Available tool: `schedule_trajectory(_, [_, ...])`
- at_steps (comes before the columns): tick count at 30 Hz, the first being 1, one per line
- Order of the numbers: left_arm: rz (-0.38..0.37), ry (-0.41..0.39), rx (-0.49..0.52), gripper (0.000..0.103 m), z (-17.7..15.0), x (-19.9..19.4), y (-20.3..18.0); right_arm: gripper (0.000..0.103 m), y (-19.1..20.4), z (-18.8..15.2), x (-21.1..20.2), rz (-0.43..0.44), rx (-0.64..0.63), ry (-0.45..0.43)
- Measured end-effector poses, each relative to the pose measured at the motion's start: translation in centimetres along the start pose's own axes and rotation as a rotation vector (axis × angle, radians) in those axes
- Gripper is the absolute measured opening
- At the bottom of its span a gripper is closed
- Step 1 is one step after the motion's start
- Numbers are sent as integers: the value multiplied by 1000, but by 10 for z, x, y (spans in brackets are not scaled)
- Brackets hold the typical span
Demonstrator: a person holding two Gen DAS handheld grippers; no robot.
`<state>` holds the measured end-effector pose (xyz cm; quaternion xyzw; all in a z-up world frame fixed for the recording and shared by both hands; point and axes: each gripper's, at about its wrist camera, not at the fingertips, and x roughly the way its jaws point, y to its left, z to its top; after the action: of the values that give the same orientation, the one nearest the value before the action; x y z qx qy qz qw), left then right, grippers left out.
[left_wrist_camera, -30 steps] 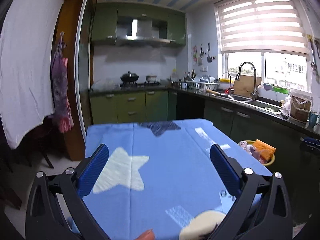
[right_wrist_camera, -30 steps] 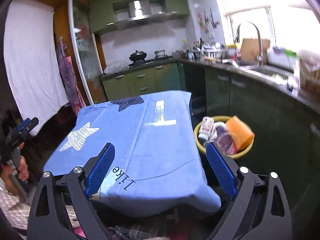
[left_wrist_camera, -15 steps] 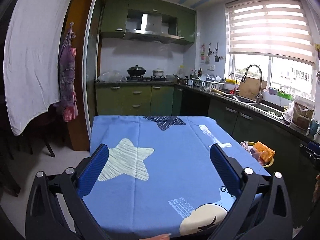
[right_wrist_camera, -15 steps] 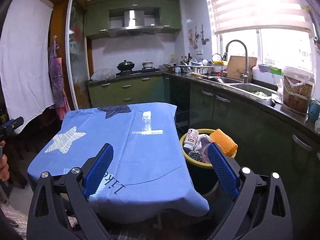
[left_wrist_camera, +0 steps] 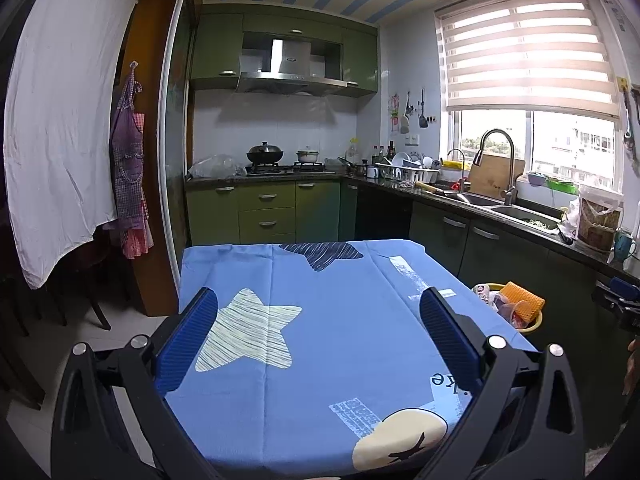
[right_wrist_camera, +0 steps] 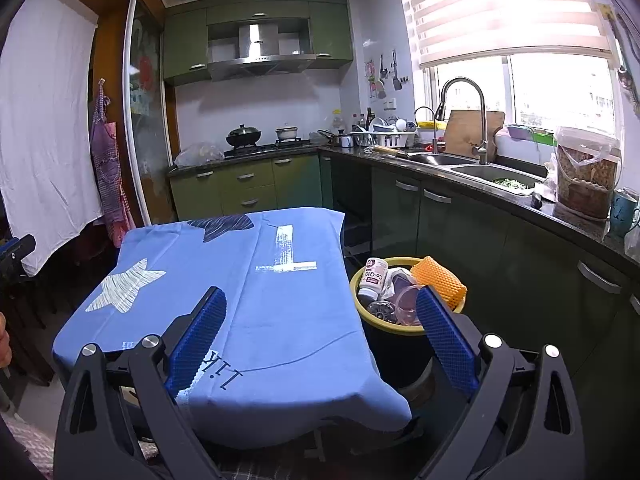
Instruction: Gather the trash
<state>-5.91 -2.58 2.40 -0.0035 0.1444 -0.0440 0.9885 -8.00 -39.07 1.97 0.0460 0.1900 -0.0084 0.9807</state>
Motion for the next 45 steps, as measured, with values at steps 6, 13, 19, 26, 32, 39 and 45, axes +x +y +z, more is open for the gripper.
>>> schedule_trajectory(6, [0,7,-3,96,-2,1,3,95,-2,1,0,9,-8,4])
schedule_trajectory(13, [-6,13,2,96,-3,2,2,95,0,1,1,10,-10,4])
schedule_trajectory(19, [-6,17,10,96,-4,2,-1,95,0,1,1,11,-10,5])
schedule_trajectory(26, [-11,20,10,96,-4,1,-2,95,-1,1,3,14,-13,7])
schedule_trajectory(32, [-15,19,13,96,-4,1,-3,95,-1,1,4,15,-15,7])
schedule_trajectory(39, [-18,21,13,96,-4,1,-4,95,-3,1,4,17,-15,10])
schedule_trajectory(45, [-23,24,12,96,-4,2,-4,95,-2,1,4,15,-15,10])
